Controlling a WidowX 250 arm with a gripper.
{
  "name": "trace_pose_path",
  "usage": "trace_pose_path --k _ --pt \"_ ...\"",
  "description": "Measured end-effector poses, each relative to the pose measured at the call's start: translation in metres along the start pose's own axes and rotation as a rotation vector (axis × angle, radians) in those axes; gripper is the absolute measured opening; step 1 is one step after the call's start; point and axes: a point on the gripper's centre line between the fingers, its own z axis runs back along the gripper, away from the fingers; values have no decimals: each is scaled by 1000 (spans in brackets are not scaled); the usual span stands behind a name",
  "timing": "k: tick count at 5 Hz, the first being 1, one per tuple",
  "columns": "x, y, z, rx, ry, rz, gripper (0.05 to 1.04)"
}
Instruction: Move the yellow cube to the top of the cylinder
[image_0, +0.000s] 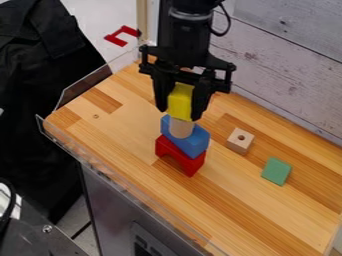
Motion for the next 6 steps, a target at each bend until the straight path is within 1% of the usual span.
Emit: trace_pose_path --k 1,2,3,4,5,6 --pt "1 -1 -3 -1 19 9 640" --pt "-1 -1 -6 -5 48 30 932" --pt "-1 1 -6 -16 54 47 1003" --pt "5 4 14 -39 -3 74 1001" --pt "15 13 46 -62 -102 107 1000" --pt "24 16 70 -63 -166 91 1001"
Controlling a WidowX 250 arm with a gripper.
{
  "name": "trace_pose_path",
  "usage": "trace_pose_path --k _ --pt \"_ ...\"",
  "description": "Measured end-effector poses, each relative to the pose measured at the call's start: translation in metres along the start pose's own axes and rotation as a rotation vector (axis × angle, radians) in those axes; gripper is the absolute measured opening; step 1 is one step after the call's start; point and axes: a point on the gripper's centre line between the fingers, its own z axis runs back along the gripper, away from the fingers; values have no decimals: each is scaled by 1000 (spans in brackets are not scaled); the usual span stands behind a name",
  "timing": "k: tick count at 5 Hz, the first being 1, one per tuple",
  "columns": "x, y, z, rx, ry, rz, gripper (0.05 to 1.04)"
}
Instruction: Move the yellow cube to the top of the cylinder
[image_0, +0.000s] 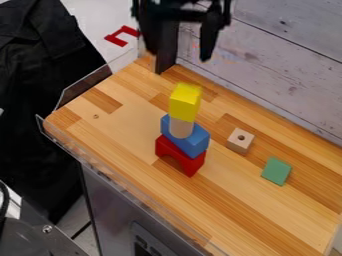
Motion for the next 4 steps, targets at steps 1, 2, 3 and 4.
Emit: trace_pose_path --k 1,2,3,4 --pt "13 -5 -8 48 29 -50 1001" --pt "21 -32 -33 60 89 -162 1001" --pt "25 -45 -49 64 113 -209 1000" --pt "25 -54 -59 70 121 -239 1000"
